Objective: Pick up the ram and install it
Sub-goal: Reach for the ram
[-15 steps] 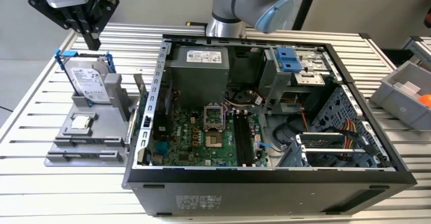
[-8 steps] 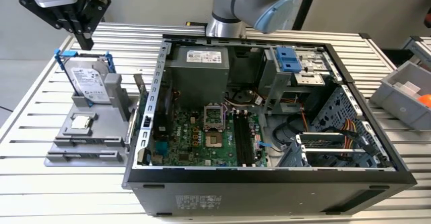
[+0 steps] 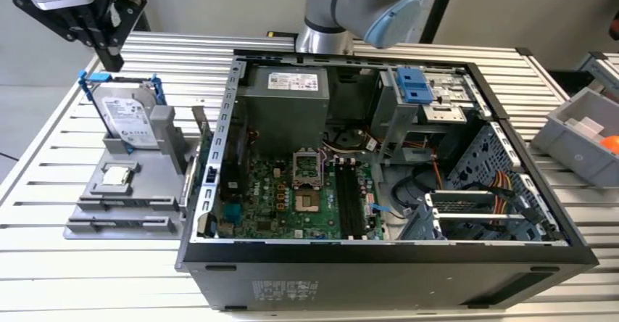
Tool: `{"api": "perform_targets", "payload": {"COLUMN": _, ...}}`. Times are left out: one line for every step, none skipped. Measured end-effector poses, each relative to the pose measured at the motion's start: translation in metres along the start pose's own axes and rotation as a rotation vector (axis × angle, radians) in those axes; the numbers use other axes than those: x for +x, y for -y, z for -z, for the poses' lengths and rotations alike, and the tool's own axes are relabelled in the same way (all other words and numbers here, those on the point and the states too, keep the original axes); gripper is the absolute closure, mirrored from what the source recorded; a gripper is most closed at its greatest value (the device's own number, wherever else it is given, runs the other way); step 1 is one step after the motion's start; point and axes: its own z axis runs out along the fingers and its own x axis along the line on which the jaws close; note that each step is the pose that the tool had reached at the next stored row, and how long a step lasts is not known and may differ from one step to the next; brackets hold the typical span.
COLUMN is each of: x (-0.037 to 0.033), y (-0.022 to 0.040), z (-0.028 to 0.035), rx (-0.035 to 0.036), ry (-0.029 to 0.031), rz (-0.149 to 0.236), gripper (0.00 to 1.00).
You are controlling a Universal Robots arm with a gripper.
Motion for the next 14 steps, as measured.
{"api": "perform_targets", "payload": {"x": 0.0015, "y": 0.0001, "z": 0.0001, "rx": 0.0001, "ry": -0.0002, "rz": 0.000, "gripper": 1.00}}
{"api": "perform_targets", "payload": {"x": 0.0028, "y": 0.0002, "z": 0.0001, "rx": 0.0000, "ry": -0.0001, "rz": 0.000, "gripper": 1.00}}
{"api": "perform_targets", "payload": {"x": 0.0039, "y": 0.0003, "z": 0.0000, "rx": -0.0001, "ry": 0.0000, "rz": 0.000, "gripper": 1.00}}
{"api": "perform_targets", "payload": {"x": 0.0048, "y": 0.0003, "z": 0.0002, "rx": 0.0001, "ry": -0.0001, "rz": 0.000, "gripper": 1.00}}
{"api": "perform_targets", "payload": {"x": 0.0052, "y": 0.0003, "z": 0.0001, "rx": 0.0000, "ry": -0.0001, "rz": 0.000, "gripper": 1.00}}
{"api": "perform_targets", "payload": {"x": 0.0053, "y": 0.0004, "z": 0.0001, "rx": 0.0000, "ry": -0.0001, "rz": 0.000, "gripper": 1.00}}
{"api": "perform_targets", "payload": {"x": 0.0053, "y": 0.0004, "z": 0.0001, "rx": -0.0001, "ry": -0.0001, "rz": 0.000, "gripper": 1.00}}
{"api": "perform_targets", "payload": {"x": 0.0054, "y": 0.0004, "z": 0.0001, "rx": 0.0000, "ry": -0.0001, "rz": 0.000, "gripper": 1.00}}
{"api": "perform_targets", "payload": {"x": 0.0055, "y": 0.0004, "z": 0.0001, "rx": 0.0000, "ry": -0.0001, "rz": 0.000, "gripper": 1.00}}
{"api": "perform_targets", "payload": {"x": 0.0055, "y": 0.0004, "z": 0.0001, "rx": 0.0000, "ry": -0.0001, "rz": 0.000, "gripper": 1.00}}
{"api": "perform_targets", "payload": {"x": 0.0055, "y": 0.0004, "z": 0.0001, "rx": 0.0000, "ry": -0.0001, "rz": 0.000, "gripper": 1.00}}
{"api": "perform_targets", "payload": {"x": 0.0056, "y": 0.0007, "z": 0.0001, "rx": -0.0001, "ry": -0.0001, "rz": 0.000, "gripper": 1.00}}
{"api": "perform_targets", "payload": {"x": 0.0056, "y": 0.0011, "z": 0.0001, "rx": 0.0000, "ry": -0.0002, "rz": 0.000, "gripper": 1.00}}
{"api": "perform_targets", "payload": {"x": 0.0055, "y": 0.0018, "z": 0.0001, "rx": 0.0000, "ry": -0.0002, "rz": 0.000, "gripper": 1.00}}
